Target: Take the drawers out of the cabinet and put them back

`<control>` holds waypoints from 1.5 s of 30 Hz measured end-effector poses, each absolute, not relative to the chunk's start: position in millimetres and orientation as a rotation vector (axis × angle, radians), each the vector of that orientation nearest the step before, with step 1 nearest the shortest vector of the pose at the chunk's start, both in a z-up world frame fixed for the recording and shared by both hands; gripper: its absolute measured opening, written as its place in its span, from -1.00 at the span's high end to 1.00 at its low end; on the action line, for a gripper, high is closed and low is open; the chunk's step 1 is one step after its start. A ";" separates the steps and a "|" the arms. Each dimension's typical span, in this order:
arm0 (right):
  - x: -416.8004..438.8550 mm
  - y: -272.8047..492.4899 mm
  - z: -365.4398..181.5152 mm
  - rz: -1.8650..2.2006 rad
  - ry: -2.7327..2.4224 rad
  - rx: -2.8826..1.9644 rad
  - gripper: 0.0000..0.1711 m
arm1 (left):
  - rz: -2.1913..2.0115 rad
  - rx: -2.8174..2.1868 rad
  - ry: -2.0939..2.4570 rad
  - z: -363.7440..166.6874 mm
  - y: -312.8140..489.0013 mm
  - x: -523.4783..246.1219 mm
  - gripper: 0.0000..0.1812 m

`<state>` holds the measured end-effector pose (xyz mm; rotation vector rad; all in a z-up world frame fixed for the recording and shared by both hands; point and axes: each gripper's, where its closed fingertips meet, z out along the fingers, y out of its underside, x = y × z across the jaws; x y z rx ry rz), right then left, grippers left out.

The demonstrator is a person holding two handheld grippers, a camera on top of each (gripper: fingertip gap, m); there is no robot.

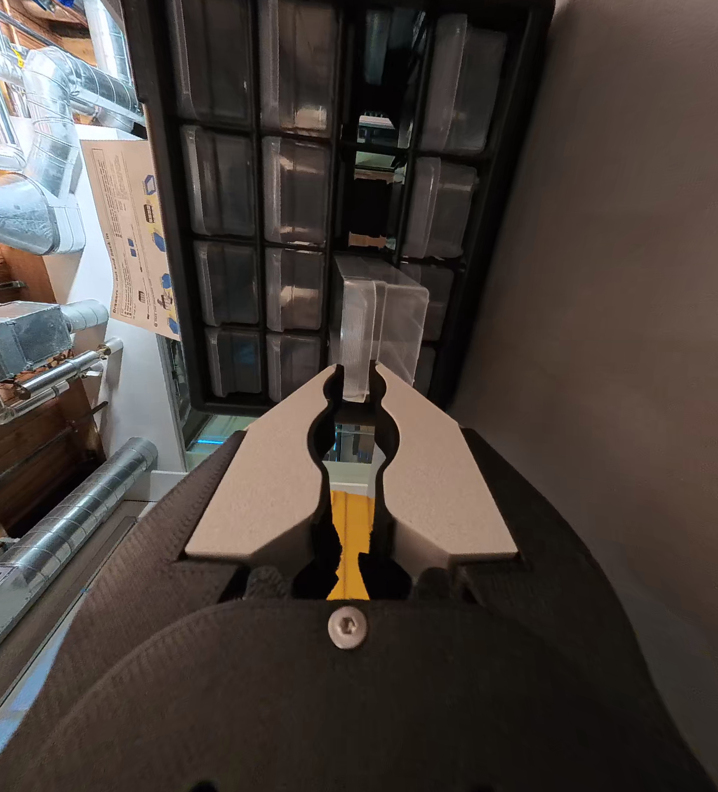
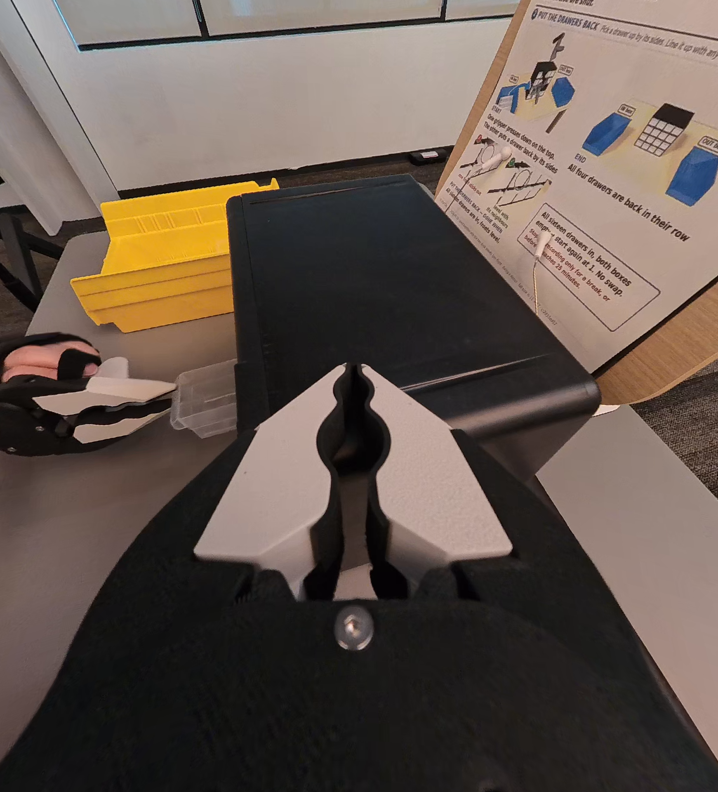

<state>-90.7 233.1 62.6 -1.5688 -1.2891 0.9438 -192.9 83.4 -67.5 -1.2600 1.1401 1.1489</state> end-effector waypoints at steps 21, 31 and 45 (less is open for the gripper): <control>-90.7 233.0 62.6 0.945 -1.290 -1.568 0.99 | 1.199 -1.325 1.094 -59.2 168.4 -205.7 0.92; -90.8 232.8 62.5 0.951 -1.290 -1.568 0.99 | 1.148 -1.429 1.076 -66.7 176.0 -203.9 0.80; -90.9 233.0 62.6 0.982 -1.288 -1.559 1.00 | 0.454 -1.640 0.603 116.4 57.7 -348.1 0.44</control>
